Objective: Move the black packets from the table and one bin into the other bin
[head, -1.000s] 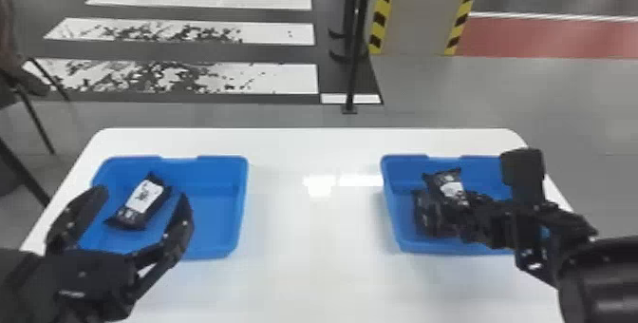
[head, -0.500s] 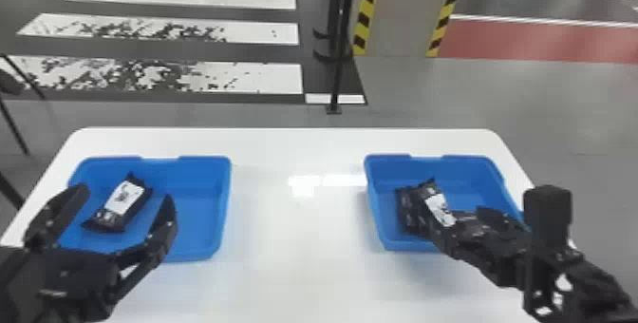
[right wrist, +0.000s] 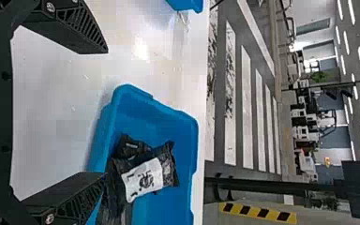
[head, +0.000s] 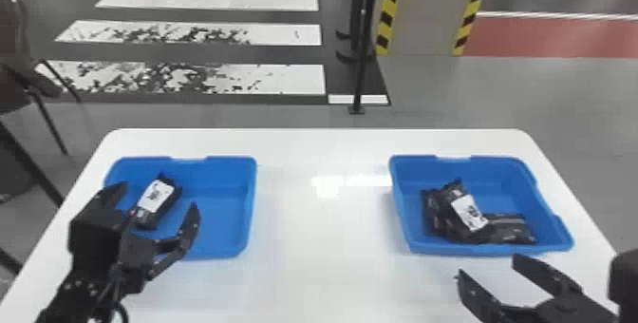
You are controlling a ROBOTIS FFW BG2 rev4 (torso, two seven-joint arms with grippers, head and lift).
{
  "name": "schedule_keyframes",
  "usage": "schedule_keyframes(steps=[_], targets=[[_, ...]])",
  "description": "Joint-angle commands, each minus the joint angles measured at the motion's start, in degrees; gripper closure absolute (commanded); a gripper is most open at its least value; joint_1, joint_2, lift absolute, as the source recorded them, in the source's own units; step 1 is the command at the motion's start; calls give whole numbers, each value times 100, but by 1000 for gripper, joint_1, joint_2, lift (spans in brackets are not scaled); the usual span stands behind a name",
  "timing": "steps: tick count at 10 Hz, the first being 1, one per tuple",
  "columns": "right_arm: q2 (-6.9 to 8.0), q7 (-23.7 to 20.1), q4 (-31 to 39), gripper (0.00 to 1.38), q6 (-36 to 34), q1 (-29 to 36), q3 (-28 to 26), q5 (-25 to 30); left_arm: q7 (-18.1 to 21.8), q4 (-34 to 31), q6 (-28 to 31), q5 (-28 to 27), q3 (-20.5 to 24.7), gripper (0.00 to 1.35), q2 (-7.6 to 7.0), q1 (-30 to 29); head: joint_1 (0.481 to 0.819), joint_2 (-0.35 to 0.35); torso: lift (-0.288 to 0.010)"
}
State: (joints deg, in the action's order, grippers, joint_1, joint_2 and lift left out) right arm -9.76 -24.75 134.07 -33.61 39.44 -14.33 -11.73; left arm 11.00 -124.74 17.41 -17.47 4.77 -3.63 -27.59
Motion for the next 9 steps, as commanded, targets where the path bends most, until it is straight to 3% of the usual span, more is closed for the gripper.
schedule_keyframes(steps=[1, 3, 5, 9], targets=[[-8, -92, 72, 87, 85, 133, 16, -95, 368, 486, 748, -526, 106, 96, -68, 678, 695, 16, -110], [-114, -224, -13, 87, 155, 49, 279, -244, 877, 1246, 1451, -801, 3, 94, -244, 1536, 695, 63, -110], [-175, -294, -83, 87, 226, -78, 473, -255, 1167, 1963, 1634, -995, 3, 98, -323, 2168, 695, 121, -110], [-237, -338, -252, 87, 338, -246, 725, -324, 1616, 4030, 1719, -1006, 289, 99, -534, 3237, 695, 203, -110]])
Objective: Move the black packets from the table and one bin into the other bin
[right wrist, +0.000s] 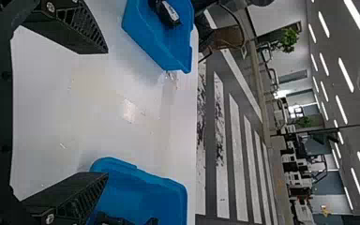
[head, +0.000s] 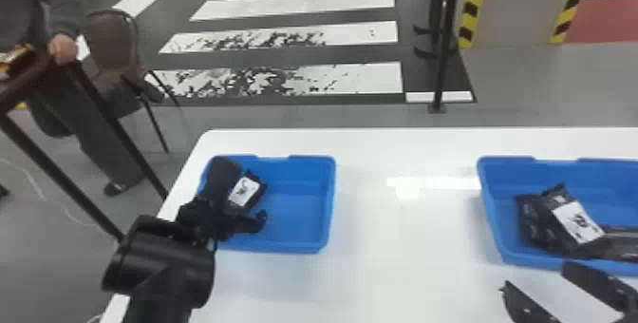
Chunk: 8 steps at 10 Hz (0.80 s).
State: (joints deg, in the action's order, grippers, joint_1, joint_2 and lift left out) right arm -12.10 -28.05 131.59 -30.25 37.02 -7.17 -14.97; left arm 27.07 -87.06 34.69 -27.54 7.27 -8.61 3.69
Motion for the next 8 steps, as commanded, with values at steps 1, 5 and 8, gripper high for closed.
schedule_keyframes(steps=[1, 5, 8], targets=[[-3, -16, -4, 87, 16, -18, 20, 0, 0, 487, -10, -114, 245, 99, -26, 222, 695, 223, -110], [-30, -60, -4, 87, 157, -4, 55, -46, -114, 684, 482, -228, 405, 616, -18, 447, 695, 302, -110], [-38, -69, -88, 84, 185, 10, 55, -80, -316, 613, 173, 526, 325, 1213, 149, 264, 695, 292, -110]])
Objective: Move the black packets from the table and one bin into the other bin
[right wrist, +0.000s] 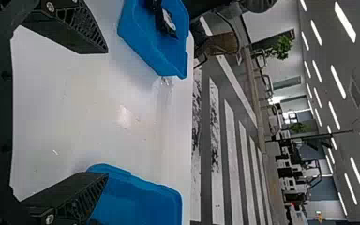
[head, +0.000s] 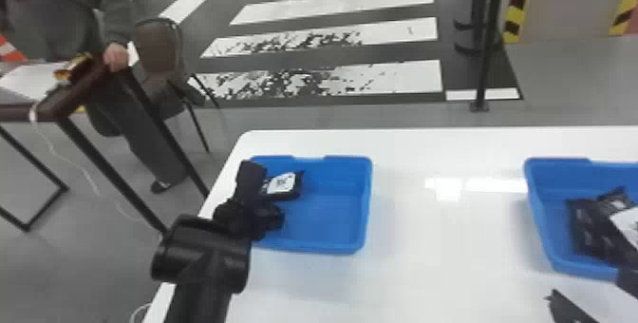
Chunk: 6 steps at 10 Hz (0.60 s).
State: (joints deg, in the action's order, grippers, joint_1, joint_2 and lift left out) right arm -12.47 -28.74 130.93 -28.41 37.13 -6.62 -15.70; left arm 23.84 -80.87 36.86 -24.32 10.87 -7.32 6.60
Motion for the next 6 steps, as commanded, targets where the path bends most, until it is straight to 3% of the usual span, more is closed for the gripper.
schedule_keyframes(steps=[1, 2, 3, 4, 6], targets=[[-9, 0, -78, 82, 1, -29, 23, -7, 15, -6, -129, 329, -138, 1211, 2, -27, 695, 268, -110], [-18, 0, -120, 84, 1, -85, 57, -18, 130, -6, -129, 672, -173, 1139, -42, -27, 695, 246, -110], [-27, 0, -191, 84, 1, -113, 91, -18, 367, -6, -481, 878, -104, 690, -86, -27, 695, 236, -110], [-36, 0, -205, 84, 1, -113, 103, -41, 490, -20, -607, 969, -81, 354, -121, -27, 695, 218, -110], [-53, 0, -261, 85, 1, -155, 160, -41, 525, -667, -523, 1175, 10, 173, -59, -336, 695, 201, -110]])
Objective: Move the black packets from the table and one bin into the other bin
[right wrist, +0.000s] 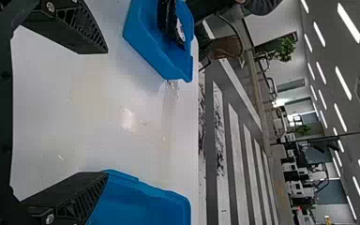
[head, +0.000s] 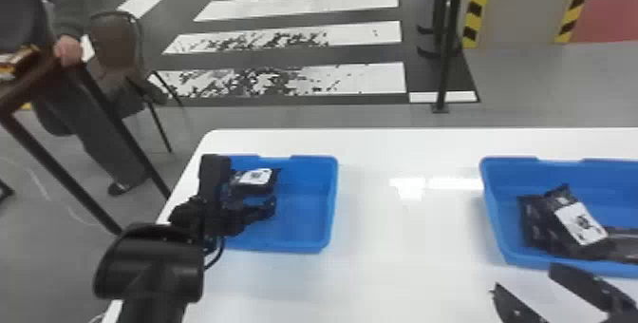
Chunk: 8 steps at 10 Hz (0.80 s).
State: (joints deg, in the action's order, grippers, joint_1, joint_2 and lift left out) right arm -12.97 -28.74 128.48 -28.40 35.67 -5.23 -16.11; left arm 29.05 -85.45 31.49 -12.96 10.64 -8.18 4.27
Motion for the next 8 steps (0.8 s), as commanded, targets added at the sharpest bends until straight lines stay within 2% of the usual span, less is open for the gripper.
schedule_keyframes(steps=[1, 3, 5, 7, 8], targets=[[-13, 0, -45, 85, 0, -38, 43, -1, -40, -574, -56, 16, 90, 163, 71, -314, 695, 201, -110], [-30, 0, -73, 87, 0, -66, 89, -12, -83, -1038, -56, -64, 170, 163, 106, -596, 695, 209, -110], [-30, 0, -101, 87, 0, -80, 101, -12, -101, -1080, -126, -327, 147, 163, 88, -568, 695, 221, -110], [-39, -9, -101, 87, 0, -94, 123, -23, -127, -1066, 15, -601, -70, 162, -61, -427, 695, 228, -110], [-39, -9, -115, 87, 0, -108, 123, -35, -136, -1052, 127, -533, -36, 162, -96, -385, 695, 229, -110]])
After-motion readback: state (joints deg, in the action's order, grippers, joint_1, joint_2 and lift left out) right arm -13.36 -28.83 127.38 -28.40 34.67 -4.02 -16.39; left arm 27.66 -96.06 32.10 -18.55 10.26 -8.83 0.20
